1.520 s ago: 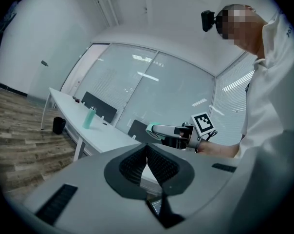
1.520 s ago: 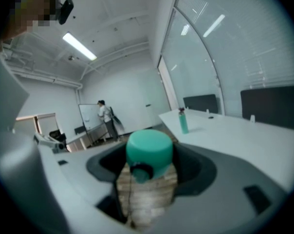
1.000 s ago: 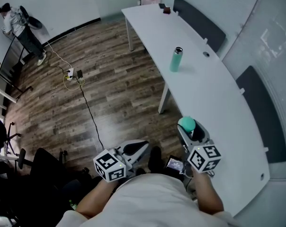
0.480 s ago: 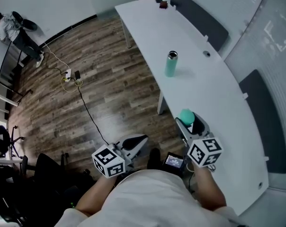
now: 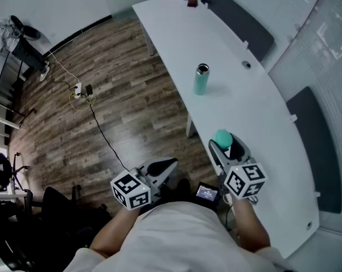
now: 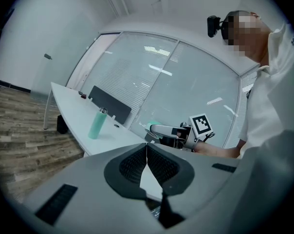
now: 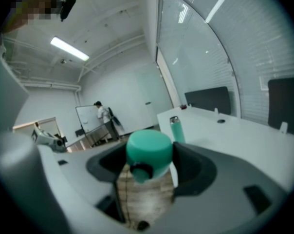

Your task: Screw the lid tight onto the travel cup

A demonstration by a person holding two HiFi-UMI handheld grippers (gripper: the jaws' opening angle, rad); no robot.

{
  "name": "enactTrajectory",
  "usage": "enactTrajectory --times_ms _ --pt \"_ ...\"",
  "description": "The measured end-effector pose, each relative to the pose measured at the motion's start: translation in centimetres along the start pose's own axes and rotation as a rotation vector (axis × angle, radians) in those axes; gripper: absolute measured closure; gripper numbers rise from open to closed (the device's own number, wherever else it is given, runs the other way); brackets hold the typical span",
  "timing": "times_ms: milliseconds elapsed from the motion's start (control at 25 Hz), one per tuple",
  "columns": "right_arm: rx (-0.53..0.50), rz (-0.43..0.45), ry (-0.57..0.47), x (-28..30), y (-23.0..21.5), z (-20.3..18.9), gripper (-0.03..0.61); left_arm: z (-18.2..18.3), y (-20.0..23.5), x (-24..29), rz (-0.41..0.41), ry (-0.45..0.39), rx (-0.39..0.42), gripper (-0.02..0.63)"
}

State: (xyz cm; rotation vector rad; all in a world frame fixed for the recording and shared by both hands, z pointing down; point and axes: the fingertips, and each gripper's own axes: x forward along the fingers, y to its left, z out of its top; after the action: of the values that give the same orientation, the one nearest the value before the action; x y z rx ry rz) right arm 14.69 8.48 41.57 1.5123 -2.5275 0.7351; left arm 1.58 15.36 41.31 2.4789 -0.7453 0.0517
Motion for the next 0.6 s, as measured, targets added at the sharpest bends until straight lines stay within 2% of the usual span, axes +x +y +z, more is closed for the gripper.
enactTrajectory --times_ms 400,600 --pt "0.014 -0.096 0.003 4.4 -0.3 0.7 0.267 2.6 5.9 1.6 -0.088 0.025 0.011 0.588" --pt "0.033 -0.151 -0.004 7.9 0.5 2.0 0.268 5.2 9.9 1.8 -0.148 0.055 0.014 0.588"
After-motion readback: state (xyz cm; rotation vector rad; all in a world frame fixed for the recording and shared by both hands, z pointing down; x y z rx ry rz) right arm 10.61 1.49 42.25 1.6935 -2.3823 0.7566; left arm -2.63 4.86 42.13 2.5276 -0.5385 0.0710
